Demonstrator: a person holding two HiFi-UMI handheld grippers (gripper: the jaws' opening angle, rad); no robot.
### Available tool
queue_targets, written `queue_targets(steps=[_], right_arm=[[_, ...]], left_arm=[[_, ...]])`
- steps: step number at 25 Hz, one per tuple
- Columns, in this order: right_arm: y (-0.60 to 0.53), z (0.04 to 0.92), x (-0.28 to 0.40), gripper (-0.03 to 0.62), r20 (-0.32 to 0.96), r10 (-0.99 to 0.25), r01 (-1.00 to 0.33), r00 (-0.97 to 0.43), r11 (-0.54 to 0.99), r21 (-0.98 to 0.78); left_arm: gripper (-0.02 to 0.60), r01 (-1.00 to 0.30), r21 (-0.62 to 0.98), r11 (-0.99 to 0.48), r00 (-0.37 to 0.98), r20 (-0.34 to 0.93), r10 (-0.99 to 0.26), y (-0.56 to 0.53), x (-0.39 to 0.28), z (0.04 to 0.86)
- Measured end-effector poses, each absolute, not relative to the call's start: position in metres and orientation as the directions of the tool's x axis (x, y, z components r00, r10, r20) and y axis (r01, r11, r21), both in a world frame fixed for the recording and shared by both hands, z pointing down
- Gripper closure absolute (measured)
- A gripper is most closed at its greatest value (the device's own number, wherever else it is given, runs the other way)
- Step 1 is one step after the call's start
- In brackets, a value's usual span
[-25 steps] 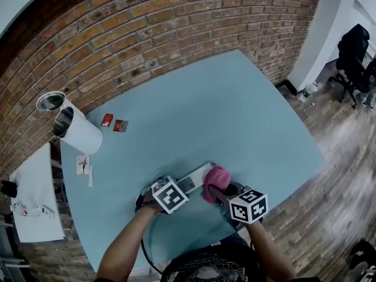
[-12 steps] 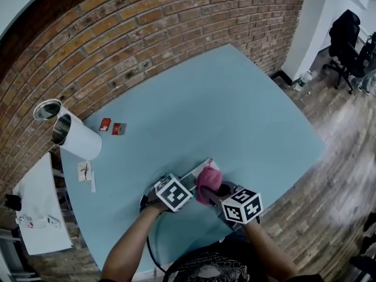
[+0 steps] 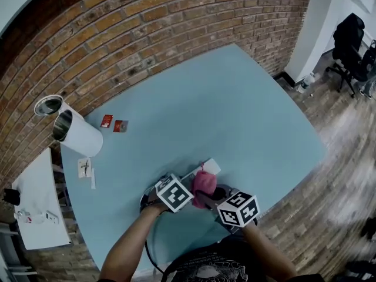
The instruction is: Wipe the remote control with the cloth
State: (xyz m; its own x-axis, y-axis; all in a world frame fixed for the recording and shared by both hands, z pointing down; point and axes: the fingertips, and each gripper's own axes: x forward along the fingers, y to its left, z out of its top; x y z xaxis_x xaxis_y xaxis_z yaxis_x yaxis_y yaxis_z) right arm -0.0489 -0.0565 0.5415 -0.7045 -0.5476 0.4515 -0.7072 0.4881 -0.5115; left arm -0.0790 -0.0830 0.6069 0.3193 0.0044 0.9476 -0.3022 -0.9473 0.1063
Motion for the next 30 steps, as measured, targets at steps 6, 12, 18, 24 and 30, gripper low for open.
queue_targets(steps=[6, 12, 18, 24, 30], right_arm=[[-0.096, 0.506, -0.039, 0.530, 0.416, -0.529, -0.673, -0.740, 0.578, -0.462], [-0.142, 0.492, -0.050, 0.530, 0.428, -0.461, -0.619, -0.777, 0.679, -0.394], [-0.166, 0.515, -0.084, 0.530, 0.471, -0.353, -0.535, -0.808, 0.774, -0.339], [-0.176, 0.535, -0.104, 0.530, 0.524, -0.254, -0.443, -0.813, 0.854, -0.273], [-0.169, 0.544, -0.110, 0.530, 0.550, -0.161, -0.333, -0.820, 0.914, -0.230]], left_arm=[[0.300, -0.297, 0.099, -0.950, 0.312, 0.950, 0.002, -0.082, -0.078, 0.608], [0.299, -0.295, 0.104, -0.950, 0.294, 0.956, 0.013, -0.080, -0.076, 0.606], [0.299, -0.305, 0.101, -0.947, 0.295, 0.956, 0.006, -0.080, -0.076, 0.609], [0.299, -0.311, 0.105, -0.945, 0.283, 0.959, 0.013, -0.081, -0.075, 0.608], [0.296, -0.313, 0.106, -0.944, 0.253, 0.967, 0.025, -0.084, -0.077, 0.608]])
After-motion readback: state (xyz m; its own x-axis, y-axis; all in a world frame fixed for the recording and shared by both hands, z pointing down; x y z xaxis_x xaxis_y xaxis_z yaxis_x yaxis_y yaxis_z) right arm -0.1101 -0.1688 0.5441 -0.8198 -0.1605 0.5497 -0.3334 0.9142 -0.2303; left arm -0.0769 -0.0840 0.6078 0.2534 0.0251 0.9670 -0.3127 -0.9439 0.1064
